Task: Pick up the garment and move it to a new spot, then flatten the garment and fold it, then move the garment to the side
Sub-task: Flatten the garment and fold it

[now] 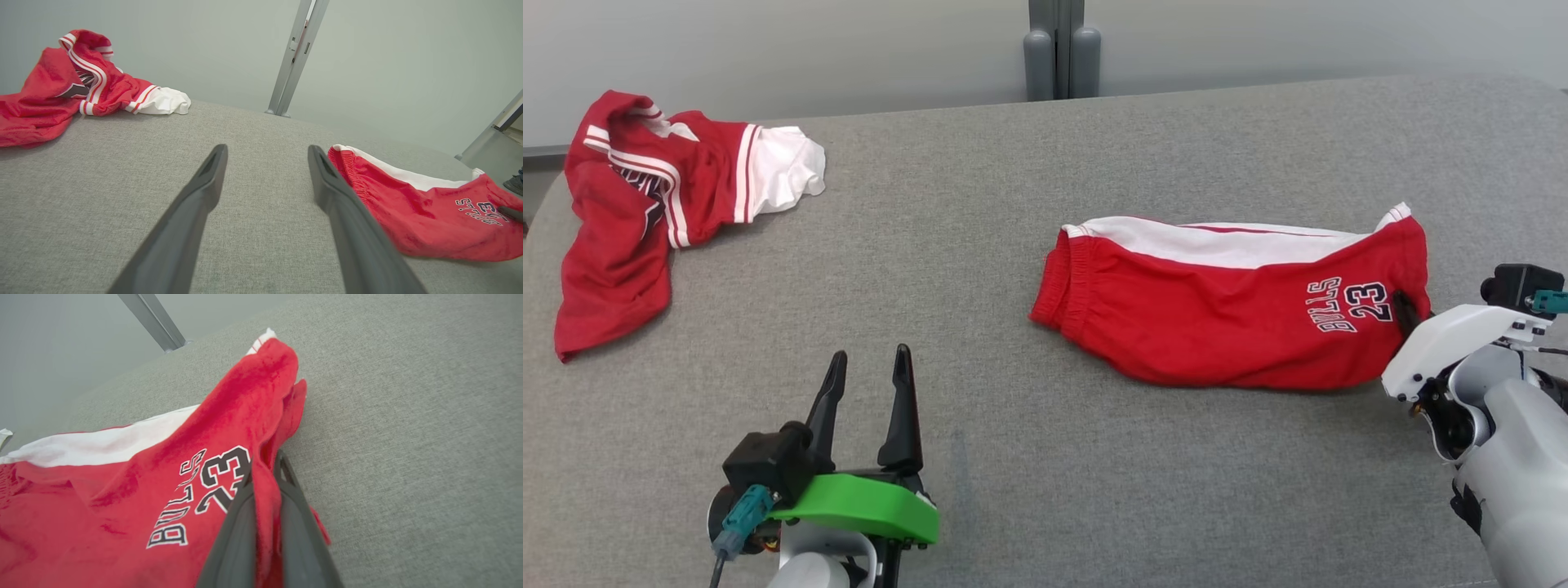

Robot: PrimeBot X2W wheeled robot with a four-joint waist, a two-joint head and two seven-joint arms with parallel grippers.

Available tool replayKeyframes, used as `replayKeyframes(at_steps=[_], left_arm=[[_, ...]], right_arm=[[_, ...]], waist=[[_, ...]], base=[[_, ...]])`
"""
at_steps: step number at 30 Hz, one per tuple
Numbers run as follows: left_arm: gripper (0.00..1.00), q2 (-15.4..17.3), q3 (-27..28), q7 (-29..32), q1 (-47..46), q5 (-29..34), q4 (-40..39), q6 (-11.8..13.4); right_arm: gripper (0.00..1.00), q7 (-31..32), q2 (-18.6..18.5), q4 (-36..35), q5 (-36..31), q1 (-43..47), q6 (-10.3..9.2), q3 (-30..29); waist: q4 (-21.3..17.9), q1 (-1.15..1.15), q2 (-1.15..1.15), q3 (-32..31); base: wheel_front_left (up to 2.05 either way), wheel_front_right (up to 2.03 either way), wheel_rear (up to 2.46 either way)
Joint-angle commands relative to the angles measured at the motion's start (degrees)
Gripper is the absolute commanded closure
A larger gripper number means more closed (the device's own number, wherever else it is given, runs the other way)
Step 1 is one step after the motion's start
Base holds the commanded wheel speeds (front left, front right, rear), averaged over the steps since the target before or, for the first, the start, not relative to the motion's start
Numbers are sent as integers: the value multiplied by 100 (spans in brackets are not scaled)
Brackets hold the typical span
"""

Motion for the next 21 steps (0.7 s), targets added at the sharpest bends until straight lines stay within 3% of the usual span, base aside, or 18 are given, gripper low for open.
replayKeyframes(at_steps=[1, 11, 21], left_arm=[[0, 7, 9, -2, 62, 30, 36, -35], [0, -88, 14, -2, 150, 79, 156, -69], [0, -157, 14, -2, 163, 106, 121, -110]], right_arm=[[100, -32, -45, 31, 8, -15, -8, -2], [100, -58, -57, -117, -76, -156, -8, 145], [100, 231, 465, -1193, -37, -416, -8, 820]], waist=[[44, 0, 0, -21], [319, 0, 0, -165], [591, 0, 0, -168]], base=[[0, 0, 0], [0, 0, 0], [0, 0, 0]])
